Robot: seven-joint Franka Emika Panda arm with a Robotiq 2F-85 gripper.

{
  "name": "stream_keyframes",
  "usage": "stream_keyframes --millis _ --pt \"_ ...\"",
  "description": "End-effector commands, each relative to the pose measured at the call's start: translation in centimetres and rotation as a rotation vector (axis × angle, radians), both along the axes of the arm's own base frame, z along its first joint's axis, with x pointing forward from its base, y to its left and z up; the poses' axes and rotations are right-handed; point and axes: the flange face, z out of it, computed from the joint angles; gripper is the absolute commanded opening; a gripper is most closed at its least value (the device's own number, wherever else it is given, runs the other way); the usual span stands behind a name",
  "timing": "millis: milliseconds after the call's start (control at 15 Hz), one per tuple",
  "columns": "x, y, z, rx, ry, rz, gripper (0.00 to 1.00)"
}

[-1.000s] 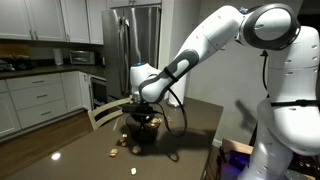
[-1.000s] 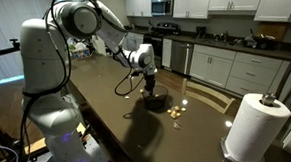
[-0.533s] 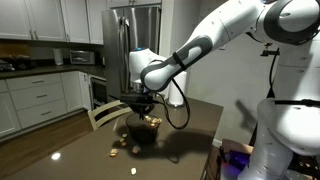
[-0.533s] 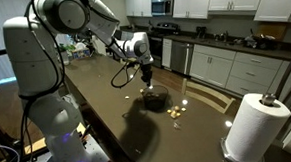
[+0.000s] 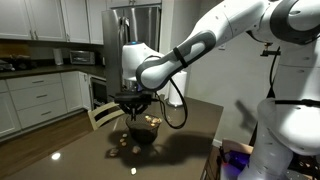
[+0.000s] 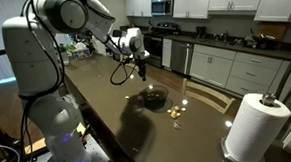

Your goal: Remove the sweet from the basket and put it on the table

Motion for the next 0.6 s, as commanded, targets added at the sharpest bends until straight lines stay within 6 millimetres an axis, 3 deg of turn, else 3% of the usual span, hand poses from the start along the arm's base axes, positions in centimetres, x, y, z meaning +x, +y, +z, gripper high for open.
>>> stream_keyframes --millis 0,267,533 --pt "1.1 2.1 -0.4 -0.002 0.019 0.142 0.05" --pt "1.7 5.5 -2.2 -0.011 0.063 0.291 0.05" --pt "1.9 9.1 -5.5 -0.007 0.123 0.442 0.05"
